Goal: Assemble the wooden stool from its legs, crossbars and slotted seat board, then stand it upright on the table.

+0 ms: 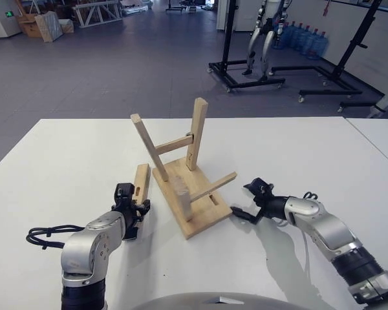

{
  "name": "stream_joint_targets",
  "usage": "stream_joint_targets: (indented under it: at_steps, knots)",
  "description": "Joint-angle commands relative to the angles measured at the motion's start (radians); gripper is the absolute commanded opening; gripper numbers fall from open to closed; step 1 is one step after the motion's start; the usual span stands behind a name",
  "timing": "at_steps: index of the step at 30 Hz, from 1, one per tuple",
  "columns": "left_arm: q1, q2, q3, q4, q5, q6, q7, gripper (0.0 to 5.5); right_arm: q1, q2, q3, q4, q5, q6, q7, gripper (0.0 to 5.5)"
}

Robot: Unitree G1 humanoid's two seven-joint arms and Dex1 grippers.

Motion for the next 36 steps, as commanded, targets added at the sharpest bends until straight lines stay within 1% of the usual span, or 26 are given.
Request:
stream_joint_targets:
  at_steps: [1,5,6,12,16,19,21,23,25,31,36]
  knots:
    - [0.017,-0.022,-0.009,0.003,0.014,-0.017,0.010,3.28,0.048,0.011,0.041,-0.077,-0.009,0.139,0.021,5.40]
    - [0.026,-0.036,-0.016,-0.010,0.020,-0.016,0.016,3.28,-0.035,0.142,0.027,-0.048,-0.045,0.190,-0.080,5.40]
    - [0.028,-0.032,-0.018,-0.013,0.020,-0.013,0.013,3.28,-0.042,0.157,0.024,-0.048,-0.052,0.199,-0.091,5.40]
    - [0.023,-0.016,-0.009,-0.006,0.026,-0.018,-0.001,3.28,-0.020,0.159,-0.019,-0.083,-0.067,0.224,-0.086,5.40]
    - [0.007,0.006,-0.007,0.018,0.034,-0.035,-0.016,3.28,-0.040,0.108,-0.112,-0.078,-0.060,0.234,-0.073,5.40]
    - [-0.033,0.059,-0.013,0.066,0.042,-0.057,-0.044,3.28,-0.115,0.107,-0.196,-0.023,-0.056,0.237,-0.088,5.40]
    - [-0.051,0.129,-0.022,0.100,0.049,-0.068,-0.078,3.28,-0.157,0.134,-0.226,-0.018,-0.053,0.244,-0.110,5.40]
    - [-0.045,0.197,-0.041,0.118,0.053,-0.072,-0.117,3.28,-0.170,0.162,-0.228,-0.037,-0.051,0.253,-0.126,5.40]
    - [-0.033,0.229,-0.062,0.118,0.048,-0.067,-0.144,3.28,-0.162,0.184,-0.218,-0.055,-0.053,0.257,-0.132,5.40]
    - [0.002,0.245,-0.085,0.110,0.045,-0.071,-0.164,3.28,-0.142,0.219,-0.206,-0.084,-0.062,0.275,-0.146,5.40]
    - [0.018,0.233,-0.079,0.105,0.041,-0.064,-0.163,2.53,-0.154,0.222,-0.221,-0.075,-0.061,0.286,-0.147,5.40]
